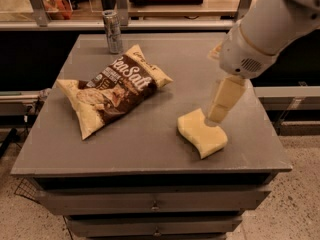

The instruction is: Pick brown chip bag

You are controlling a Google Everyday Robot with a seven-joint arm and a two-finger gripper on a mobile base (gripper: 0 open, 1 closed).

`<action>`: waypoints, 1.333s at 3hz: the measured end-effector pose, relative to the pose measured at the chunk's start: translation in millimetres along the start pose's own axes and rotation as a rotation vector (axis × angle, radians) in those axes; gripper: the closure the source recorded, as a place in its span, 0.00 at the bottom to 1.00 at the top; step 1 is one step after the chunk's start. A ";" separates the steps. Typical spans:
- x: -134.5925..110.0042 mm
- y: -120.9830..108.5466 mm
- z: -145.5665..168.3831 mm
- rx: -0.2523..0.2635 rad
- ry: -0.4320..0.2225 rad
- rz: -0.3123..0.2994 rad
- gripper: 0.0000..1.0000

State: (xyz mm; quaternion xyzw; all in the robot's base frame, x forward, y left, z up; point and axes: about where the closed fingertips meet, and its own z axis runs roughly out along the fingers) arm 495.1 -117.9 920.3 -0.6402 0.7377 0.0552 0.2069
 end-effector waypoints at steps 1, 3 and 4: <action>-43.5 -25.3 49.5 -0.024 -0.126 -0.002 0.00; -106.2 -76.0 104.4 0.002 -0.310 0.102 0.00; -120.2 -82.6 126.0 -0.017 -0.355 0.179 0.13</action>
Offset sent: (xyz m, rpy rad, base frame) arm 0.1272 0.1418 -0.0421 0.3820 -0.0469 -0.0068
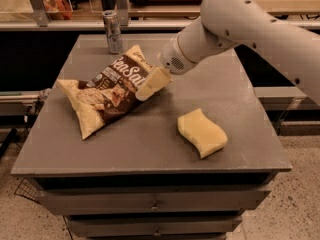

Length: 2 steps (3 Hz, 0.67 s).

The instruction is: Pick brown chip bag

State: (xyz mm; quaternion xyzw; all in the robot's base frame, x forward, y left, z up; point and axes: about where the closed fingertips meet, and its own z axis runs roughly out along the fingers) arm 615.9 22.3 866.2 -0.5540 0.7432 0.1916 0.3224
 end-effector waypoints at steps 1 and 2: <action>-5.1 -0.1 17.9 -0.027 -0.016 0.080 0.36; -16.1 3.0 20.8 -0.057 -0.022 0.144 0.60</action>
Offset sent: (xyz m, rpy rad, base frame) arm 0.0054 0.0339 0.0065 0.1029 0.2000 -0.0979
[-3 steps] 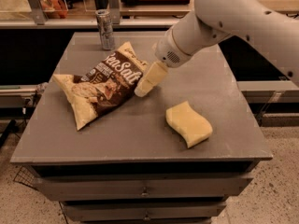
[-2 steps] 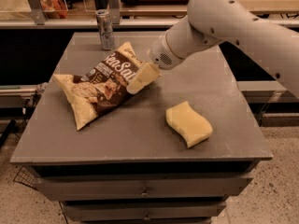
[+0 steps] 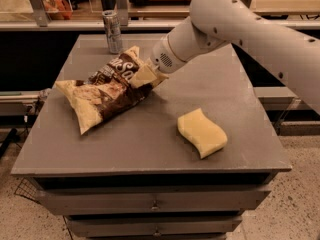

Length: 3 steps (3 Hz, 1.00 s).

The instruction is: Pick brown chip bag

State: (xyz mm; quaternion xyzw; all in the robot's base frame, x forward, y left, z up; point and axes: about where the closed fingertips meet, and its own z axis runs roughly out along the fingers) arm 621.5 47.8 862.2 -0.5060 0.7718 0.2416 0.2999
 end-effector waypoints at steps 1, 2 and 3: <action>-10.4 10.4 -17.6 -0.010 -0.020 0.054 0.92; -28.0 21.9 -46.2 -0.033 -0.104 0.083 1.00; -70.9 34.0 -97.6 -0.088 -0.285 0.104 1.00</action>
Offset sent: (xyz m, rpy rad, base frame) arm -0.0365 -0.0160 0.1012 0.2598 0.0494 -0.0639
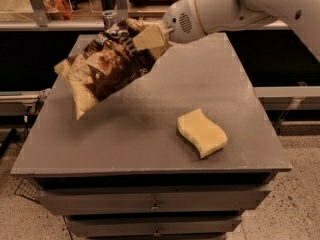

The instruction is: Pick brown chip bag

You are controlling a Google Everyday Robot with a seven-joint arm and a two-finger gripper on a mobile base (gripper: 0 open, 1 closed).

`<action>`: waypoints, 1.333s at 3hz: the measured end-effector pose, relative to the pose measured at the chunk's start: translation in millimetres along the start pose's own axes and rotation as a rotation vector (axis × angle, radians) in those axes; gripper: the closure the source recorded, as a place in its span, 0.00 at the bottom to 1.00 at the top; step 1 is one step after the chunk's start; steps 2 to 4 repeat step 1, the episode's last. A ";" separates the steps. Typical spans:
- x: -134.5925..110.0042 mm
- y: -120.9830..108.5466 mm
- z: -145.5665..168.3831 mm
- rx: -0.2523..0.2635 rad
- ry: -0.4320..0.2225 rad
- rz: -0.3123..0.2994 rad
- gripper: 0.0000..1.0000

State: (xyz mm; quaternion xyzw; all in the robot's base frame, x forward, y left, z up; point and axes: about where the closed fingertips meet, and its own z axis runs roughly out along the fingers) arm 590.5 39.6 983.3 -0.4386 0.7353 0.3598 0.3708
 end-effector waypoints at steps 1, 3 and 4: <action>-30.5 5.7 -23.8 -0.015 -0.102 0.019 1.00; -30.5 5.7 -23.8 -0.015 -0.102 0.019 1.00; -30.5 5.7 -23.8 -0.015 -0.102 0.019 1.00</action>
Offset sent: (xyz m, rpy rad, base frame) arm 0.0000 0.0000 0.0000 0.0000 0.0000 0.0000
